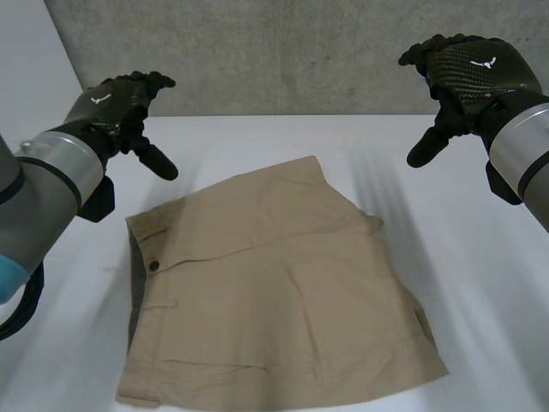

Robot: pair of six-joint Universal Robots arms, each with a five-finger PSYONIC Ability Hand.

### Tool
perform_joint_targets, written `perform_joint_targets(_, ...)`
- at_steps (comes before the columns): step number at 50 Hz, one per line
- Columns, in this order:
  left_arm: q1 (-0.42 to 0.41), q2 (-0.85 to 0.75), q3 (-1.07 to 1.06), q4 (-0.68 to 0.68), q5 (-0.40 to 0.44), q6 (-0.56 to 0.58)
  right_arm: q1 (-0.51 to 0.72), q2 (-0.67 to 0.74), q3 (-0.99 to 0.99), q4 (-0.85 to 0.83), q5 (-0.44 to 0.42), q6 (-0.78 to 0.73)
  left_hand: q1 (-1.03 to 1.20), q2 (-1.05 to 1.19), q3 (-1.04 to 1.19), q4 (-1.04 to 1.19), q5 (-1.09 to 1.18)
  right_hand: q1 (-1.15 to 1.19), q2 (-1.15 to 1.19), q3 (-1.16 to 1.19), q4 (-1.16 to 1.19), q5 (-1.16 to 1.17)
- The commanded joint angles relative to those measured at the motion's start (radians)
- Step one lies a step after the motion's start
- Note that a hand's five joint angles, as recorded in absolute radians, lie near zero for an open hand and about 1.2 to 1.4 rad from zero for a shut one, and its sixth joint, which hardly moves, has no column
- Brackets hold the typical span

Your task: Fold the shorts.

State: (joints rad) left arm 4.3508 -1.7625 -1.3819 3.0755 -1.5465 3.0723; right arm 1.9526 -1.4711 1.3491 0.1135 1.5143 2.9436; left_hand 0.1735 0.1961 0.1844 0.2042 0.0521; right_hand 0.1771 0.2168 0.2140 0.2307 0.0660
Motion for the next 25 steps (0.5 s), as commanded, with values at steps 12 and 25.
perform_joint_targets(12,0.082,-0.311,0.121,0.008,-0.104,0.313,-0.003,0.014,0.002,-0.003,-0.002,-0.014,0.157,0.135,0.146,0.127,0.104,-0.003,-0.042,-0.039,-0.056,-0.066)
perform_joint_targets(25,0.179,-0.499,0.216,0.006,-0.101,0.375,0.002,0.04,0.015,-0.012,0.0,-0.052,0.304,0.282,0.293,0.274,0.251,-0.003,-0.042,-0.039,-0.056,-0.066)
